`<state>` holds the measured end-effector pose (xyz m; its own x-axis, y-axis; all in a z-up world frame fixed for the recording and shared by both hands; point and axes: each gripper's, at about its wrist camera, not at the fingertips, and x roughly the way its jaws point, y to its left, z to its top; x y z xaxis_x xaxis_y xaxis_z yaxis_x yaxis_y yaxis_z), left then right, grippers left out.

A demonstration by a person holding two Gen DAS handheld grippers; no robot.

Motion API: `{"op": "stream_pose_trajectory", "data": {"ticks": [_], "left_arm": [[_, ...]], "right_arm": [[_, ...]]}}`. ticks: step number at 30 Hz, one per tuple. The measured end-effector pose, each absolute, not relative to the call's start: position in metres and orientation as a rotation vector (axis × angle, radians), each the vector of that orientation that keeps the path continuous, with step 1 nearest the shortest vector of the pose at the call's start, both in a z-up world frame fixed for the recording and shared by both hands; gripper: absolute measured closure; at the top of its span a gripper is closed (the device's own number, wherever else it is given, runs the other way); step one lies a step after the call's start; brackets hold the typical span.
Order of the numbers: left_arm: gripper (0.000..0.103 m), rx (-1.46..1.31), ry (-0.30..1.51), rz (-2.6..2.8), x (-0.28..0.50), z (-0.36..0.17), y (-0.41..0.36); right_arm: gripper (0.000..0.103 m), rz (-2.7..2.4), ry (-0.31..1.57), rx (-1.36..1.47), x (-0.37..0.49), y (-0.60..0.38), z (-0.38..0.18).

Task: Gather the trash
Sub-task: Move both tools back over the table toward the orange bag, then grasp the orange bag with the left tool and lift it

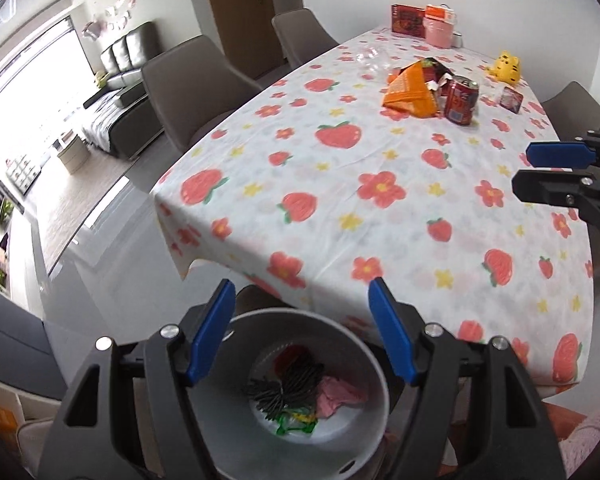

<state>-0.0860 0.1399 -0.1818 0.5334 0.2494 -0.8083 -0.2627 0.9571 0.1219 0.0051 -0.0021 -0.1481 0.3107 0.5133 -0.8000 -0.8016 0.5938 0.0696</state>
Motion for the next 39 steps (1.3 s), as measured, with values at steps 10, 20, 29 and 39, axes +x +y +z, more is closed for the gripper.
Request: {"op": "stream_pose_trajectory", "data": {"ticks": [10,20,29,39], "left_arm": [[0.034,0.055,0.934,0.196,0.037,-0.177,0.069],[0.031,0.036,0.915,0.232,0.149,-0.176,0.045],[0.029,0.088,0.923,0.185,0.254,-0.195,0.071],[0.029,0.110,0.961,0.034,0.340,-0.230,0.089]], "right_arm": [[0.047,0.687,0.889,-0.282,0.106,-0.115,-0.141],[0.029,0.655,0.832,-0.302,0.196,-0.153,-0.134],[0.029,0.637,0.870,-0.272,0.264,-0.120,-0.164],[0.029,0.577,0.922,-0.259,0.298,-0.093,-0.194]]}}
